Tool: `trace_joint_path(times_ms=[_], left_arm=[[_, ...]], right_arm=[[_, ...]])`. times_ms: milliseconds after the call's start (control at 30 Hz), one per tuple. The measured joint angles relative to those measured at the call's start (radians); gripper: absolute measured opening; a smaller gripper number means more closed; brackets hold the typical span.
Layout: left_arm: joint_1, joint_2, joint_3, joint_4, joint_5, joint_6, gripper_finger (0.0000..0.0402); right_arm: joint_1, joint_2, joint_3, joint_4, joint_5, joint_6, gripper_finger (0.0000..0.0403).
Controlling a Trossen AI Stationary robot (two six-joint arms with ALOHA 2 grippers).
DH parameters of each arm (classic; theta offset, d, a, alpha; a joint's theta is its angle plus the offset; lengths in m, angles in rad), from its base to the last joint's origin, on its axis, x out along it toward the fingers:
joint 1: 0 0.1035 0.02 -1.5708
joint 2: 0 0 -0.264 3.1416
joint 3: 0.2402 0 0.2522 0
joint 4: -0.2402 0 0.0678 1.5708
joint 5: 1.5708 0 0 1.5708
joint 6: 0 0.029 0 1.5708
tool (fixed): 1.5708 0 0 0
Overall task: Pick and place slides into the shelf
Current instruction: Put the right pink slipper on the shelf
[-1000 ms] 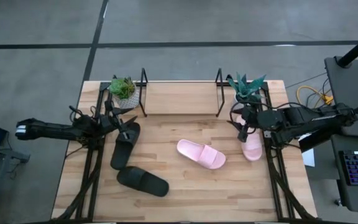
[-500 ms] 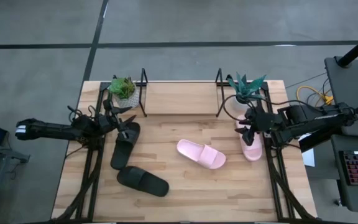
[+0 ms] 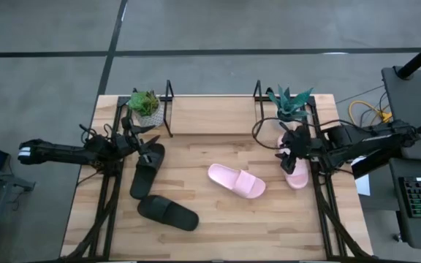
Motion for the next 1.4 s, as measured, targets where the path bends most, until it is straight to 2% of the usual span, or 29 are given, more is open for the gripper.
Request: trace_joint_path(times_ms=[367,633,833,1000,1167,1300,1400], left_arm=[[-0.001,0.000,0.000,0.001,0.000,0.000,0.0164],[-0.001,0.000,0.000,0.002,0.000,0.000,0.0164],[0.000,0.000,0.000,0.001,0.000,0.000,0.0164],[0.000,0.000,0.000,0.001,0.000,0.000,0.0164],[0.000,0.001,0.000,0.001,0.000,0.000,0.0164],[0.000,0.001,0.000,0.001,0.000,0.000,0.0164],[0.000,0.001,0.000,0.001,0.000,0.000,0.0164]], right_arm=[[0.000,0.103,-0.001,-0.058,0.006,-0.046,0.0205],[0.000,0.177,-0.001,-0.104,0.136,-0.052,0.0205],[0.000,0.226,-0.001,-0.100,0.151,-0.088,0.0205],[0.000,0.263,-0.002,-0.098,0.007,-0.076,0.0205],[0.012,0.291,-0.002,-0.105,-0.175,0.023,0.0205],[0.071,0.309,0.000,-0.174,-0.234,0.133,0.0205],[0.144,0.318,0.015,-0.261,-0.235,0.227,0.0205]])
